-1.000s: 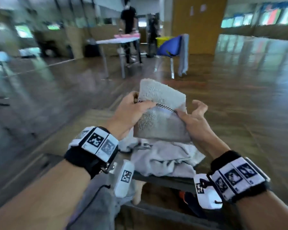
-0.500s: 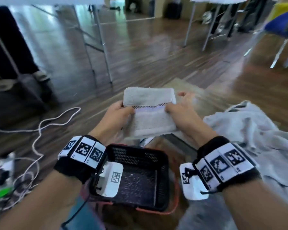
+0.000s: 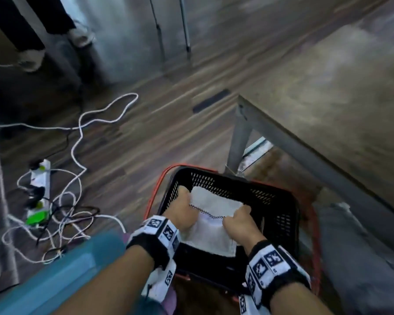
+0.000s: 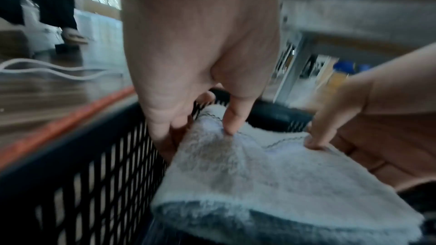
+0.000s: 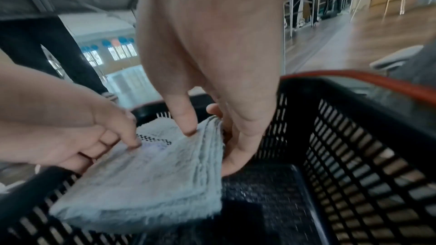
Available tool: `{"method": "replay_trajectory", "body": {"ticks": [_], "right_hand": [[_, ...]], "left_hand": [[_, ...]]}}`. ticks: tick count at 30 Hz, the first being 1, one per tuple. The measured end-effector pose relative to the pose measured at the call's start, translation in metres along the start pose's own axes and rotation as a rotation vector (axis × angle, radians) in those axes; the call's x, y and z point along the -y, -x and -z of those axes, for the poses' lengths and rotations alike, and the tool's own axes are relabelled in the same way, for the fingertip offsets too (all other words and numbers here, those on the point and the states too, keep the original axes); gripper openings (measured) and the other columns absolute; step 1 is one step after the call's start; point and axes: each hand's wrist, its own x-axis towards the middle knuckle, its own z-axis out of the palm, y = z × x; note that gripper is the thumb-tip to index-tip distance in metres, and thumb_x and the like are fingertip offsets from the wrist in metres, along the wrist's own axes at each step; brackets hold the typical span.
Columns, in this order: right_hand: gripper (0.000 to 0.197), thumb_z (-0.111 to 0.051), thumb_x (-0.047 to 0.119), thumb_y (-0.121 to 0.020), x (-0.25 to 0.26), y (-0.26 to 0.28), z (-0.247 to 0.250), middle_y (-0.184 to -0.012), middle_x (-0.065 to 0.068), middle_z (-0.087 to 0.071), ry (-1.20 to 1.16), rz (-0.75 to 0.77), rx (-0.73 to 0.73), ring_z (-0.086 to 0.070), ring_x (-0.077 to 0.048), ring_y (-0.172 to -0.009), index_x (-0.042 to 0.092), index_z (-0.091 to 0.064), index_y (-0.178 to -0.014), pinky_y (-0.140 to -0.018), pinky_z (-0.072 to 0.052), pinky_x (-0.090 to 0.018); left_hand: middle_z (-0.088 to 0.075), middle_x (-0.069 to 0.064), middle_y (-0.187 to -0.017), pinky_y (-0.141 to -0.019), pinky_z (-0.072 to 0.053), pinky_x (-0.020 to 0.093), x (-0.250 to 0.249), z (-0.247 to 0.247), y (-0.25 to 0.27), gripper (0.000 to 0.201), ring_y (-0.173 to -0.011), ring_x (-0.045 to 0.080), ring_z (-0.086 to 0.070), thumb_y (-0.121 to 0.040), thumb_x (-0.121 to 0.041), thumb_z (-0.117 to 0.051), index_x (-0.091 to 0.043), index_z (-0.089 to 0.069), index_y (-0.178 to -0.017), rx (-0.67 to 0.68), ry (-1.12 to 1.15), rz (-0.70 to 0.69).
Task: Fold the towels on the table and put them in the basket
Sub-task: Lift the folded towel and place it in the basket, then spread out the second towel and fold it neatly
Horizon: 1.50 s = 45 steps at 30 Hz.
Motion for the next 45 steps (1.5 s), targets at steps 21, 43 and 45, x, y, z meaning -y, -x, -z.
{"method": "replay_trajectory", "body": {"ticks": [21, 43, 45], "right_hand": [[0.047, -0.052, 0.012, -0.098, -0.059, -0.080, -0.035, -0.152, -0.010, -0.048, 0.046, -0.097, 0.294, -0.046, -0.026, -0.137, 0.010, -0.051, -0.145, -0.114, -0.038, -0.035], [0.024, -0.055, 0.034, -0.091, 0.033, 0.059, 0.074, -0.080, -0.005, -0.074, -0.164, 0.464, 0.000, -0.071, -0.027, -0.081, 0.018, -0.068, -0.079, -0.079, -0.060, -0.050], [0.027, -0.056, 0.041, -0.084, 0.044, 0.094, 0.107, -0.077, -0.004, -0.074, -0.230, 0.515, -0.081, -0.072, -0.026, -0.076, 0.019, -0.070, -0.078, -0.076, -0.060, -0.051]], "left_hand": [[-0.061, 0.014, -0.102, -0.082, -0.046, 0.033, 0.012, -0.052, -0.080, 0.021, -0.101, 0.028, -0.060, -0.100, -0.013, -0.046, 0.000, -0.060, -0.109, 0.116, -0.306, 0.270], [-0.071, 0.021, -0.107, -0.085, -0.056, 0.038, -0.106, 0.023, 0.034, 0.026, -0.097, 0.033, -0.068, -0.098, -0.016, -0.050, 0.001, -0.070, -0.102, 0.081, -0.272, -0.158], [-0.073, 0.020, -0.101, -0.082, -0.057, 0.039, -0.145, 0.038, 0.067, 0.025, -0.087, 0.031, -0.069, -0.098, -0.016, -0.051, 0.001, -0.070, -0.096, 0.034, -0.280, -0.274]]}}
